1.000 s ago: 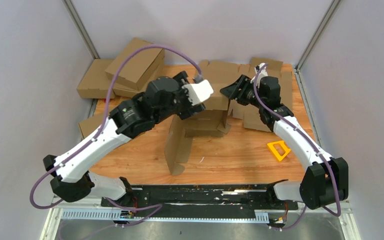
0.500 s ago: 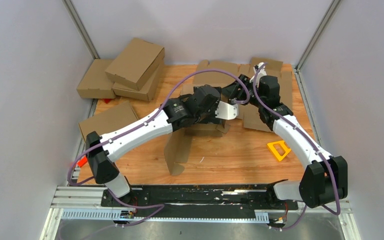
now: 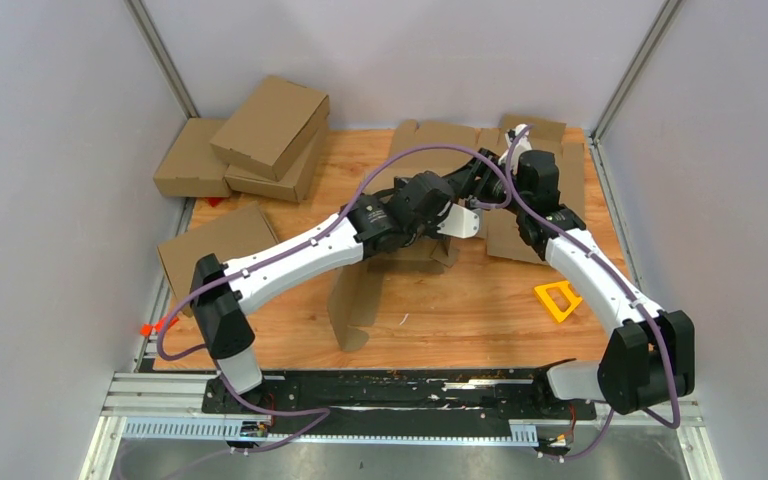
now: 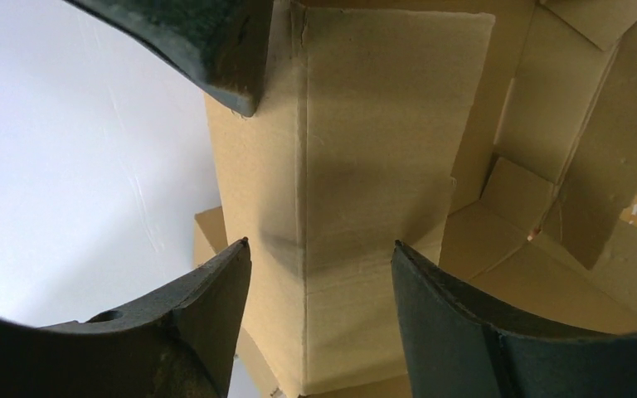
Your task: Fold the paper box
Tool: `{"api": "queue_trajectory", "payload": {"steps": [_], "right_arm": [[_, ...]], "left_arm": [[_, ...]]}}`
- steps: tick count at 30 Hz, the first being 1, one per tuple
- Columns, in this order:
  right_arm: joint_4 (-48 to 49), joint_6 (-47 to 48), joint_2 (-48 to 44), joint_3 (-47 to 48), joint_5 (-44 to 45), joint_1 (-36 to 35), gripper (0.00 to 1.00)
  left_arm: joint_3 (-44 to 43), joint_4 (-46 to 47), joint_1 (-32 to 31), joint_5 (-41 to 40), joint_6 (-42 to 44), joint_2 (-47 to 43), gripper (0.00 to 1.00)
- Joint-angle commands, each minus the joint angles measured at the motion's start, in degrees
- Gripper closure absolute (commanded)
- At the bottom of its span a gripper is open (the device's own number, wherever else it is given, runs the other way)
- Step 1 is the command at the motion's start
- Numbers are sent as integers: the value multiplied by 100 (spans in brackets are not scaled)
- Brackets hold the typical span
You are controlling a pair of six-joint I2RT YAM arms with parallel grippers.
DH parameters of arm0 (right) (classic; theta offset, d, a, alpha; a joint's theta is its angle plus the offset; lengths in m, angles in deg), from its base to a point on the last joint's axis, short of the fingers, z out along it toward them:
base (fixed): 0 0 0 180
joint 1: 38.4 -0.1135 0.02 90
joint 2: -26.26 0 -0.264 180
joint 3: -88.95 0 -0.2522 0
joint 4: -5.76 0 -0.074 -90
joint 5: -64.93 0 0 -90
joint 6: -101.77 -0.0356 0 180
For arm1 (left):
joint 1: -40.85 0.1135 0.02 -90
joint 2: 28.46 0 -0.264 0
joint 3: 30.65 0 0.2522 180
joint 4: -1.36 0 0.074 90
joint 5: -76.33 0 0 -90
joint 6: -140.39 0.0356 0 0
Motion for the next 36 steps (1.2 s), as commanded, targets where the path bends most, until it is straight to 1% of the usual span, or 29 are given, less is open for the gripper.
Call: {"api": "queue_trajectory", "payload": {"steps": [1, 8, 9, 11, 12, 13, 14, 15, 17, 20, 21, 22, 24, 25, 27, 29, 31, 36], "right_arm": [[-33, -31, 60, 230, -113, -54, 40], [-71, -28, 76, 281, -113, -52, 40], [-69, -23, 87, 285, -120, -57, 40], [-62, -35, 105, 283, -121, -58, 41], [-53, -39, 107, 283, -123, -58, 41], [-43, -45, 115, 284, -128, -58, 40], [-40, -55, 119, 283, -129, -58, 40], [-23, -55, 127, 287, -135, -58, 40], [-11, -71, 127, 291, -129, -58, 40], [-6, -64, 146, 307, -116, -58, 40], [-7, -68, 153, 318, -106, -58, 40], [-7, -70, 166, 326, -103, -58, 39], [-28, -61, 198, 349, -88, -56, 39], [-44, -56, 215, 376, -80, -51, 39], [-63, -44, 244, 409, -64, -49, 39], [-84, -30, 235, 439, -35, -49, 38], [-98, -29, 218, 462, -24, -54, 38], [-186, 40, 52, 573, 77, 20, 37]], "left_arm": [[-92, 377, 3, -422, 172, 160, 31], [-38, 771, 1, -1005, 216, 386, 32], [-70, 765, 2, -999, 207, 417, 35], [-125, 739, 3, -1028, 211, 458, 49], [-153, 763, 1, -1104, 234, 486, 62], [-167, 779, 1, -1215, 264, 518, 72], [-164, 822, 1, -1309, 303, 531, 79], [-137, 867, 2, -1365, 345, 534, 84], [-30, 1007, 2, -1464, 423, 518, 90], [97, 1180, 1, -1509, 448, 476, 91], [148, 1204, 8, -1519, 453, 461, 85], [182, 1218, 4, -1508, 442, 448, 74], [235, 1206, -2, -1419, 397, 383, 47], [251, 1182, -5, -1352, 343, 352, 35], [203, 1014, -4, -1168, 209, 254, 24], [150, 874, -9, -1032, 115, 173, 19], [148, 828, -19, -1017, 90, 92, 18], [220, 874, -16, -1087, 56, 7, 19]]}}
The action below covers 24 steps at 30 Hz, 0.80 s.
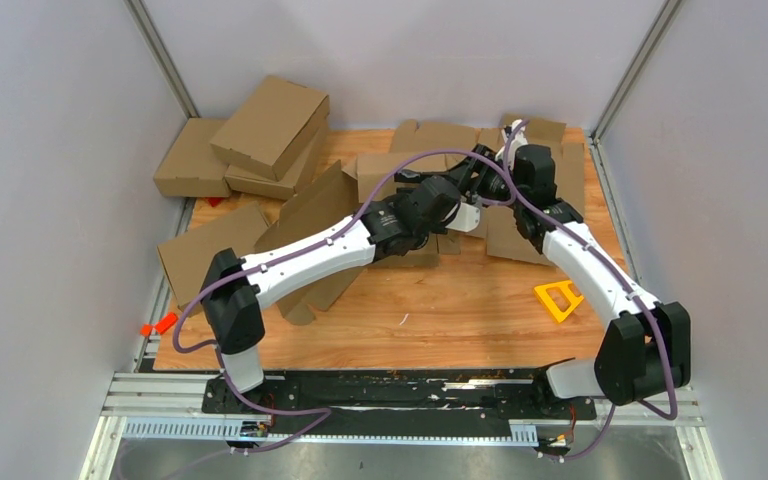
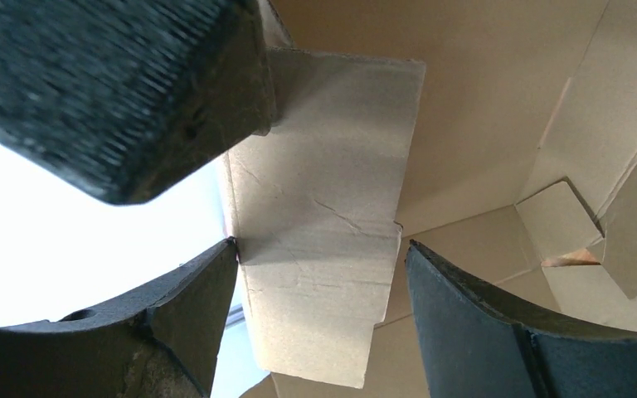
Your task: Fold the paper box
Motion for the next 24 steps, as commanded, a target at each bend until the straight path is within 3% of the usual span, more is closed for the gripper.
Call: {"api": "queue_trajectory", "payload": {"steps": [1, 3, 6, 9, 12, 16, 24], "right_arm": [[-24, 65, -236, 343, 156, 63, 37], [-2, 92, -312, 449, 226, 170, 32], [-98, 219, -313, 802, 428, 278, 10], [-435, 459, -33, 1363, 729, 333, 1], [-589, 630, 460, 1868, 758, 366, 0], [-954, 682, 1561, 2648, 79, 355, 0], [-856, 533, 1788, 2367, -614, 51, 0]], "left_arm": [[7, 31, -17, 8, -179, -378, 21], [23, 40, -10, -8, -250, -379, 23], [58, 27, 0, 32, -319, -372, 25], [60, -48, 16, 95, -428, -343, 27], [79, -86, 36, 137, -526, -326, 29], [52, -193, 36, 247, -639, -332, 30], [-8, -285, 30, 286, -692, -353, 32]]}}
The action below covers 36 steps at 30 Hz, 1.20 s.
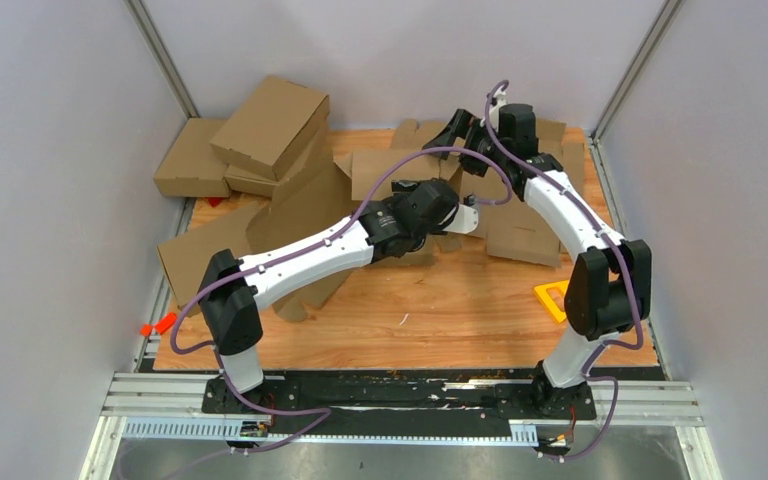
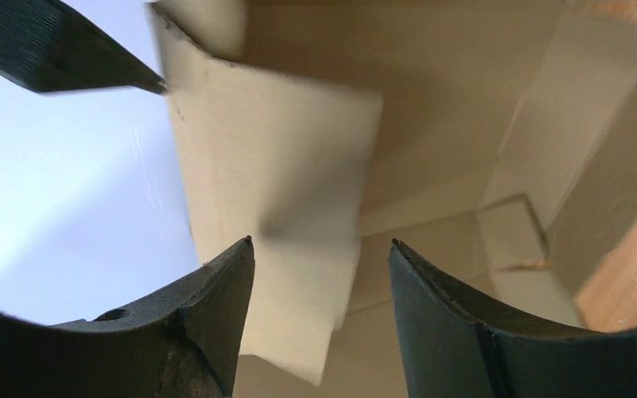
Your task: Fold the paper box
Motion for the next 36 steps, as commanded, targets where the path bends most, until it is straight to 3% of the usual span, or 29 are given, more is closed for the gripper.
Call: {"api": "queue_trajectory", "payload": {"steps": [1, 5, 9, 13, 17, 20, 24, 28, 30, 32, 36], "right_arm": [[-3, -17, -233, -149, -496, -218, 0], [54, -46, -325, -330, -550, -300, 0], [137, -48, -445, -543, -514, -334, 10], [205, 26, -625, -780, -267, -400, 12], [270, 119, -733, -938, -108, -419, 17], [336, 161, -866, -1028, -27, -432, 18], [314, 260, -1058, -1045, 98, -469, 18], [235, 347, -1146, -1005, 150, -503, 18], [231, 352, -1144, -991, 152, -515, 18], [226, 376, -1132, -985, 140, -524, 18], [197, 387, -1081, -930, 113, -566, 18]], "left_arm": [[-97, -63, 9, 89, -186, -268, 32], [-167, -145, -64, 81, -196, -289, 32], [-214, -267, -102, 47, -268, -298, 32], [-336, -417, -146, 111, -512, -379, 26], [-666, -763, -266, 129, -907, -542, 11], [-973, -1058, -372, 310, -1287, -803, 4], [-1163, -1183, -370, 721, -1934, -1389, 1], [-1341, -1835, -348, 32, -2419, -1799, 0], [-1411, -2340, 14, -4, -2931, -1965, 0], [-1367, -2675, 495, 614, -3270, -2182, 0], [-894, -2513, 1163, 518, -3337, -2550, 0]]}}
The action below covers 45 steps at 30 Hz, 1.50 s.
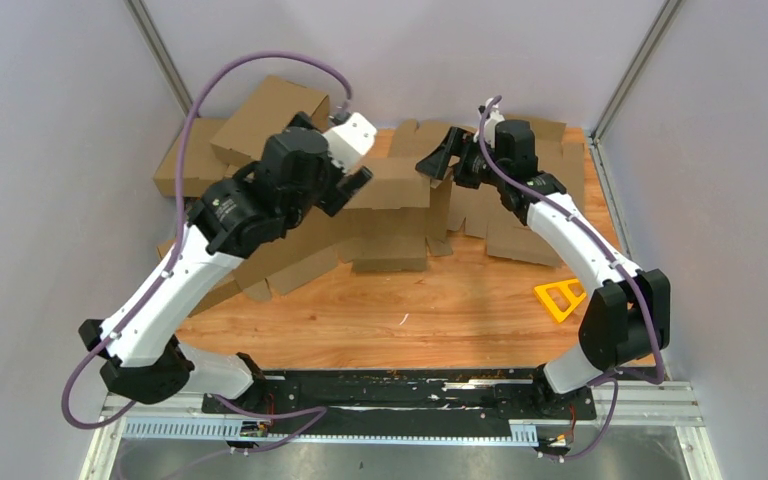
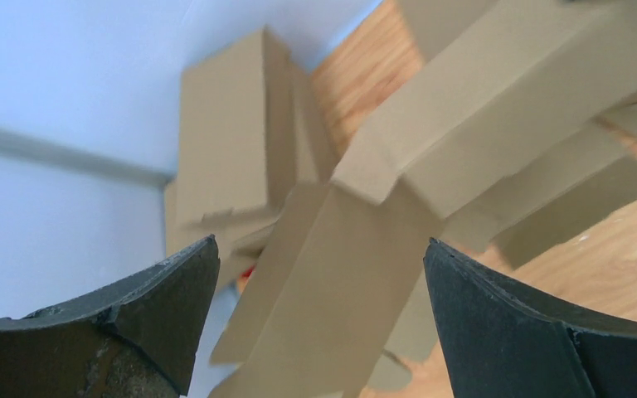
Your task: Fold the paper box
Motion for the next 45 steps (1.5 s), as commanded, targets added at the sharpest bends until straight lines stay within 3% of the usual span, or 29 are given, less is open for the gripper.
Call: {"api": "queue_trajectory", "payload": {"steps": [1, 5, 11, 20, 27, 32, 36, 39, 45], "right_arm": [[60, 153, -97, 98, 58, -82, 18], [34, 150, -88, 157, 59, -106, 18], [-86, 167, -10, 315, 20, -108, 18], [-151, 165, 36, 407, -39, -108, 18], [-153, 159, 68, 452, -64, -112, 18], [-150, 151, 83, 456, -60, -124, 18], [-157, 125, 104, 506, -40, -151, 18], [-149, 79, 134, 549, -29, -185, 18], [-126, -48, 129, 547, -21, -319, 18]], "left_arm": [[309, -438, 640, 18, -608, -196, 0], [331, -463, 1178, -21, -421, -59, 0], [183, -635, 2305, 1603, -369, 198, 0], [65, -708, 2793, 1933, -378, 801, 0], [-72, -990, 2829, 1749, -553, 958, 11], [-171, -1284, 2830, 1591, -727, 1044, 31], [-525, -1695, 2830, 1788, -976, 1306, 65], [-984, -2147, 2830, 2210, -1201, 1536, 79], [-1398, -2423, 2822, 3060, -1800, 1595, 87]]}}
